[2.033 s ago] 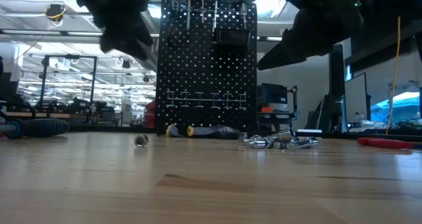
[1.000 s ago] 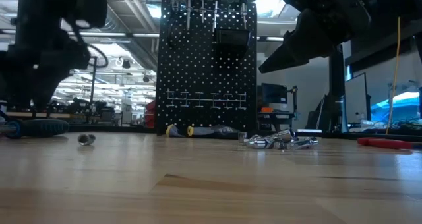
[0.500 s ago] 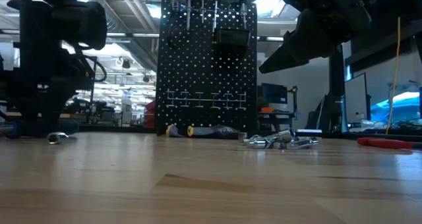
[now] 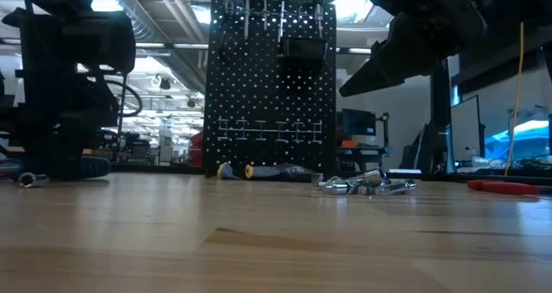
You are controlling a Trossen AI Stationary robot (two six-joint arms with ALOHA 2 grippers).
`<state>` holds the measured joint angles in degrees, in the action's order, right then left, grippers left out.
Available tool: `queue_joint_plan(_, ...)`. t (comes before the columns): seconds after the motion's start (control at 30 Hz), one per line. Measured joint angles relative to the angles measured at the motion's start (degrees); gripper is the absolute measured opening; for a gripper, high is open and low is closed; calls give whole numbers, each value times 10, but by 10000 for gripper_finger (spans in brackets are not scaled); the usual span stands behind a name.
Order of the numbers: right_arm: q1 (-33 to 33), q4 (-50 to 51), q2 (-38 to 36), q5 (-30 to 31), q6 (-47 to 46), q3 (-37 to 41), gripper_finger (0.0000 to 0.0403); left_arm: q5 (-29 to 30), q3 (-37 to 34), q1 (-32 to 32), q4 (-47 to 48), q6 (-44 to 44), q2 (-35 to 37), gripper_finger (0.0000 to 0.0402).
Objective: Hang tools onto peg board
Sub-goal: Hang the dark blue screwdriver on the pegboard
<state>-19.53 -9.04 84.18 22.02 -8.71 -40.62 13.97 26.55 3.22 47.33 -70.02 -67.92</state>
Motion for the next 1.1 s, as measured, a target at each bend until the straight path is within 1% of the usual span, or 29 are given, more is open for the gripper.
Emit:
queue_joint_plan(0.17, 1, -4, 0, 0, 0, 0, 209, 0, -1, 2, -5, 13, -1, 205)
queue_joint_plan(0.3, 1, -5, 0, 1, 0, 0, 209, 0, -2, 1, -28, 19, -1, 205)
queue_joint_plan(0.47, 1, -5, 0, 3, 0, 0, 209, -3, -2, 1, -47, -11, -1, 205)
queue_joint_plan(0.57, 0, -5, 0, 2, 0, 0, 209, -3, -2, 1, -61, -14, -1, 205)
queue_joint_plan(0.8, 0, -4, 0, 2, 0, 0, 209, -5, -2, 1, -68, 14, -1, 203)
queue_joint_plan(0.9, 0, -3, 0, 2, 0, 0, 209, -2, -1, 1, -67, 17, -1, 187)
queue_joint_plan(1.03, 0, -3, 0, 2, 0, 0, 209, -1, -1, 1, -68, 46, -1, 152)
queue_joint_plan(1.1, 0, -3, 0, 2, 0, 0, 209, 0, -1, 1, -68, 56, -1, 143)
